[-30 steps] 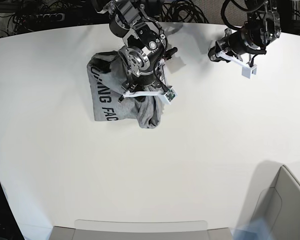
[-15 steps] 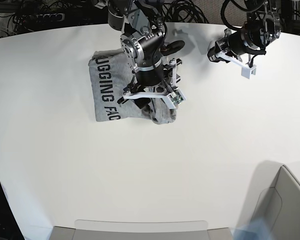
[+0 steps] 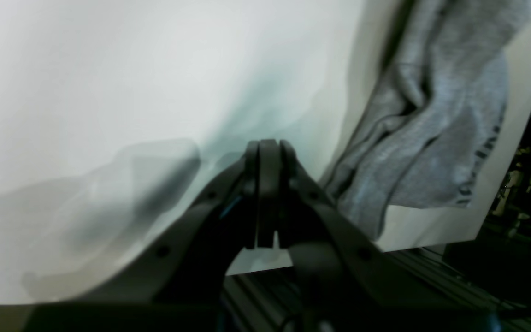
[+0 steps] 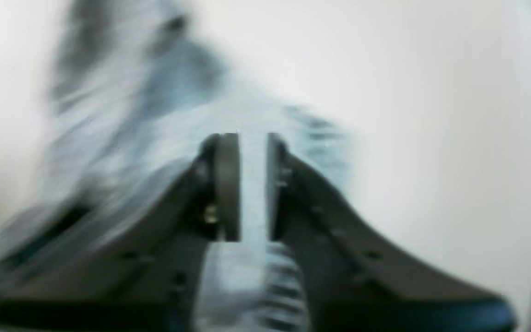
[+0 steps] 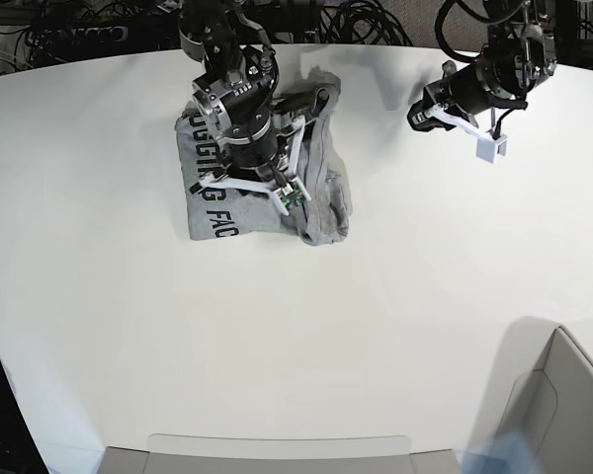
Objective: Fold the T-shirt properly
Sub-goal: 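Grasp the shirt bundle with the right gripper and flip it over, then grasp the shirt edges with both grippers and lift the bundle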
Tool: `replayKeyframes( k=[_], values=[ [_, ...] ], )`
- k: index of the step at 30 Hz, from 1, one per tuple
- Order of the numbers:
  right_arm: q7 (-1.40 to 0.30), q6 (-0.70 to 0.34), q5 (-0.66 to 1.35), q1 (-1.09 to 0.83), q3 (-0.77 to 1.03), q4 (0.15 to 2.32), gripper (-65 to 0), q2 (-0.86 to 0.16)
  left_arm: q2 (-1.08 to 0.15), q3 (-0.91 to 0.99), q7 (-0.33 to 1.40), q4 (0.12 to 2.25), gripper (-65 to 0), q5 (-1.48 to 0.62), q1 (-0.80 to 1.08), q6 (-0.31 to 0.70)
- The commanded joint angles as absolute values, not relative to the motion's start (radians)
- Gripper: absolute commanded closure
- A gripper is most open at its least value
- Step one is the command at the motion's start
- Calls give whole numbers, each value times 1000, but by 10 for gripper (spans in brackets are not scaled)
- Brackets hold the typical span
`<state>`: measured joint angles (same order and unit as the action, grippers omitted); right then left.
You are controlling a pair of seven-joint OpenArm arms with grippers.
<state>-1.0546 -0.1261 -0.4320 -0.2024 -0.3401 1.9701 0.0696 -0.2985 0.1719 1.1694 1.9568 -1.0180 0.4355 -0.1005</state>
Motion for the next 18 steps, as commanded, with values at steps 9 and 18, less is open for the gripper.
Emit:
replayKeyframes(
  k=[9,18],
  values=[
    [-1032,-122,-335,-82,-392,1713,-62,84,-306,174,1167,1974,0,-1030,438,-101],
    [-878,-120,-335,-22,-553,1580,-68,125,-292,174,1167,1971,0,-1026,437,-101]
  ],
)
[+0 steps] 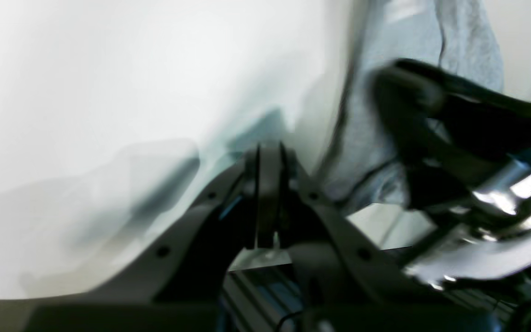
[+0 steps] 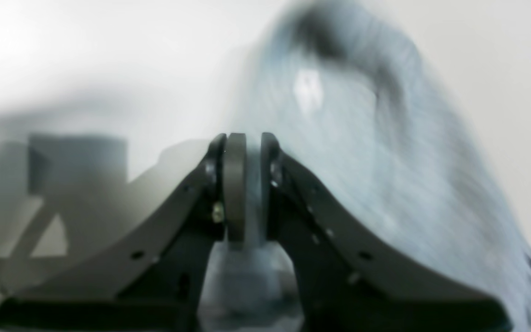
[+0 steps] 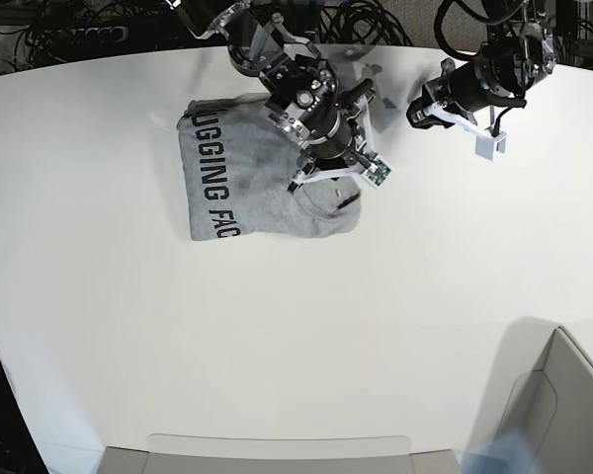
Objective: Fold the T-shirt properly
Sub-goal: 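Grasp the shirt edges with both grippers and lift the bundle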
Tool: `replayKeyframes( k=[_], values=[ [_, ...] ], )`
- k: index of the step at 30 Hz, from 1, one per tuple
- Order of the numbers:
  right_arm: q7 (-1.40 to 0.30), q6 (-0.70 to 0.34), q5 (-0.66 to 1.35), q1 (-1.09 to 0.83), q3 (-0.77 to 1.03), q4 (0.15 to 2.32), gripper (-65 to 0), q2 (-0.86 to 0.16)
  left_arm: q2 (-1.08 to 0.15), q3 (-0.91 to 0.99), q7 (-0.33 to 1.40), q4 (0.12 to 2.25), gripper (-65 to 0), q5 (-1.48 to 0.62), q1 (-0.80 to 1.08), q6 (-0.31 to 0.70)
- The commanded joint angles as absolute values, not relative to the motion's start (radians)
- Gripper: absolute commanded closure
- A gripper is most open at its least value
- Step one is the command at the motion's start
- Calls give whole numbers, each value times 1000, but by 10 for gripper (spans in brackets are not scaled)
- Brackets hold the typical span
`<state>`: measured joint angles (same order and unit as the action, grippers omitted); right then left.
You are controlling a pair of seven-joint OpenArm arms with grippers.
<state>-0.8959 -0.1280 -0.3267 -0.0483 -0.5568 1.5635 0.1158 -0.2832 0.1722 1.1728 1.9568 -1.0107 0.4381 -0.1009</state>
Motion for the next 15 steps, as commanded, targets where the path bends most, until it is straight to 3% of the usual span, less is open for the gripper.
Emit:
replayKeyframes(
  k=[1,4,8,15],
  values=[
    [-878,-120,-335,-7,-552,1557,-68,134,-291,174,1167,1971,0,-1027,437,-101],
    [-877,-120,-335,16,-556,1569,-68,139,-291,174,1167,1971,0,-1029,437,-101],
    [-877,-120,-335,13,-538,1755,-67,130,-291,174,1167,1975,0,-1032,437,-101],
    [-886,-139,-335,-1,-220,1871,0,84,-274,-44,1159,2035,0,-1029,340,-101]
  ],
)
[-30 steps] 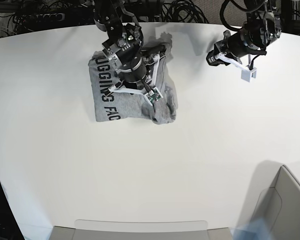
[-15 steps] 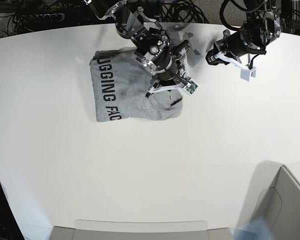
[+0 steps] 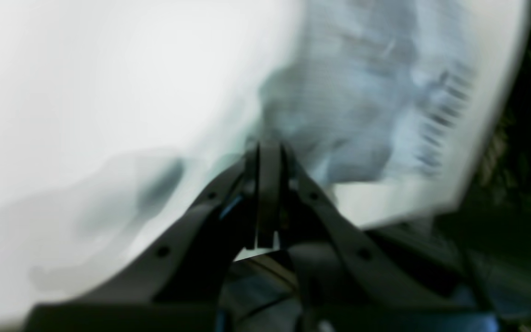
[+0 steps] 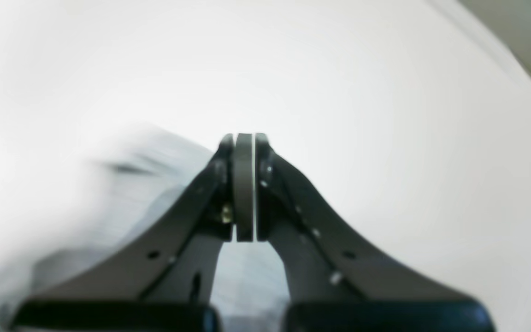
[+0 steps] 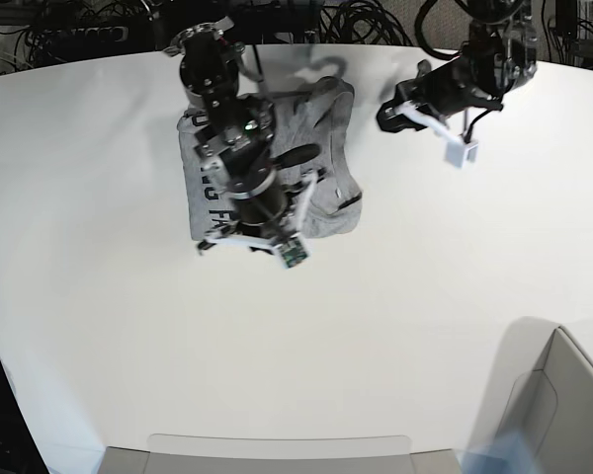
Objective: Fold the T-shirt properly
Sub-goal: 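Grasp the shirt edges with both grippers and lift the bundle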
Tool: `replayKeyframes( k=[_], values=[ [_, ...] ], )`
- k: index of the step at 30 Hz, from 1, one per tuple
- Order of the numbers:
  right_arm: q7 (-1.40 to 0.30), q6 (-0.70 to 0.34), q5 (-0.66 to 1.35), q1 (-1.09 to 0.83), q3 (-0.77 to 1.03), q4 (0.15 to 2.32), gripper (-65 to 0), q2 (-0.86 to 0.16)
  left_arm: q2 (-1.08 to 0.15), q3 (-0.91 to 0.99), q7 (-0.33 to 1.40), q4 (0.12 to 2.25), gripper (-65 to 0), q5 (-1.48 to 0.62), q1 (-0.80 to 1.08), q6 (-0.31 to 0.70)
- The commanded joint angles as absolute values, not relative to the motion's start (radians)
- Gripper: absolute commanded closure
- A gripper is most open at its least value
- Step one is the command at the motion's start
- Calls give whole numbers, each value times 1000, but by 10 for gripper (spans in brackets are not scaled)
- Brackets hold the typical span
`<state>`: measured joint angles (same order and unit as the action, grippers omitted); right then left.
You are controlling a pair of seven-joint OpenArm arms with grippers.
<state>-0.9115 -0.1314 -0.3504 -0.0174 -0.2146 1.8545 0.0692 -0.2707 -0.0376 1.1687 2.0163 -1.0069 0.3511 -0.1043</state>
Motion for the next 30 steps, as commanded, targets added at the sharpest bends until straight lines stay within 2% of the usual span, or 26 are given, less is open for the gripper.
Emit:
replayKeyframes(
  k=[1,7,10,15,19,26,30],
  values=[
    [-886,-159,-335,-1,-179,1868,0,81,-274,-90,1158,2035,0,-1029,314,-101],
    [-888,-409,-335,-28,74,1867,0,71,-278,-369,1124,2037,0,-1024,148,-111],
    [-888,-472,-335,-38,131,1837,0,65,-280,-426,1129,2037,0,-1024,101,-111],
    [-888,-490,-323,-54,166,1759,0,10,-320,-556,1129,2032,0,-1021,13,-111],
    [-888,-489,-199,-93,168,1744,0,-31,-321,-679,1129,1965,0,-974,-68,-111],
    [-888,-486,-166,-134,168,1742,0,-44,-314,-842,1119,1719,0,-924,-159,-108],
    [-888,-489,-165,-159,157,1741,0,-44,-317,-851,1113,1632,0,-924,-162,-108]
  ],
)
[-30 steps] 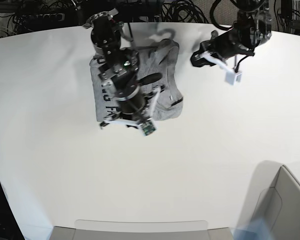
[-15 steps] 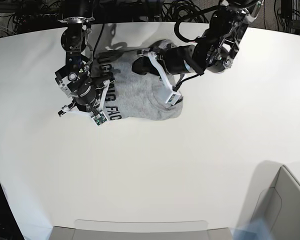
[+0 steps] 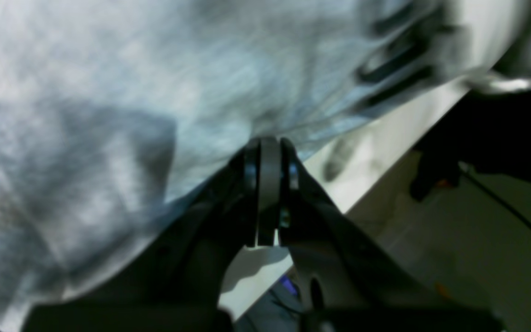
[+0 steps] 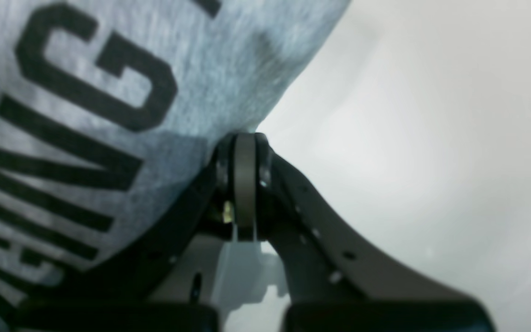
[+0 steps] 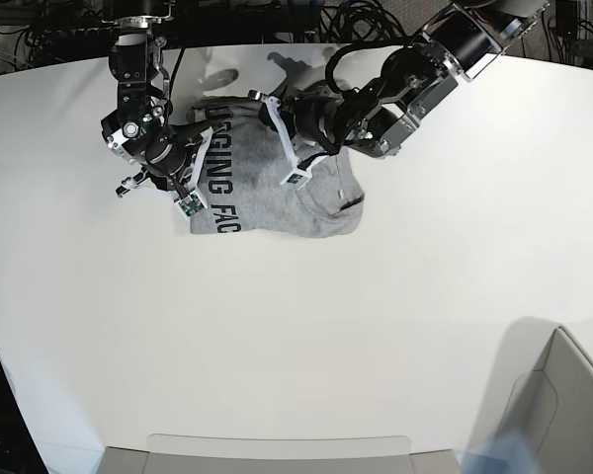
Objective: Fold the T-shirt properly
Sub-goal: 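Grasp the shirt edges with both grippers and lift the bundle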
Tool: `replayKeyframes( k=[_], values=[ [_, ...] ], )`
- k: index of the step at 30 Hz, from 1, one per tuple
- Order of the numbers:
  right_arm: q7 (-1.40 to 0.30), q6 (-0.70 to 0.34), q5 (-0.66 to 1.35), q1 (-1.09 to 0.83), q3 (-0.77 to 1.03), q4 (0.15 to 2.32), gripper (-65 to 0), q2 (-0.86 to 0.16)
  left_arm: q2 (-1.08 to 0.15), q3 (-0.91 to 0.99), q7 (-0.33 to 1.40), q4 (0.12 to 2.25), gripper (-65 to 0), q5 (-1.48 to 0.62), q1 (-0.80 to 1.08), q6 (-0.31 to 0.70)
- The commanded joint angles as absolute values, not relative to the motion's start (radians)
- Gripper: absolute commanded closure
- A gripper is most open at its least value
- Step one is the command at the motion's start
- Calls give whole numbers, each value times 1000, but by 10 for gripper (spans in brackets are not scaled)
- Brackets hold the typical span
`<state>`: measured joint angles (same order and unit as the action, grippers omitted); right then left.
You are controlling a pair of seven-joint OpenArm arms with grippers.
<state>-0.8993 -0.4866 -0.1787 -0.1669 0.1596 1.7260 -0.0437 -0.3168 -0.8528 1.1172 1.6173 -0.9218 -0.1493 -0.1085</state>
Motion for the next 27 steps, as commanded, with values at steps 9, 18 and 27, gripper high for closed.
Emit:
replayKeyframes(
  k=[9,18,27],
  values=[
    [-888,-489,-162,-260,65,1747,0,-38,-364,-816,1125,1621,0,-762,-162,-110],
    [-888,-487,-162,-265,-22,1753,0,27,-366,-573,1127,1621,0,-754,-165,-108],
    [-878,-486,-160,-234,10,1957,0,33,-366,-545,1129,1735,0,-756,-206,-111]
  ],
)
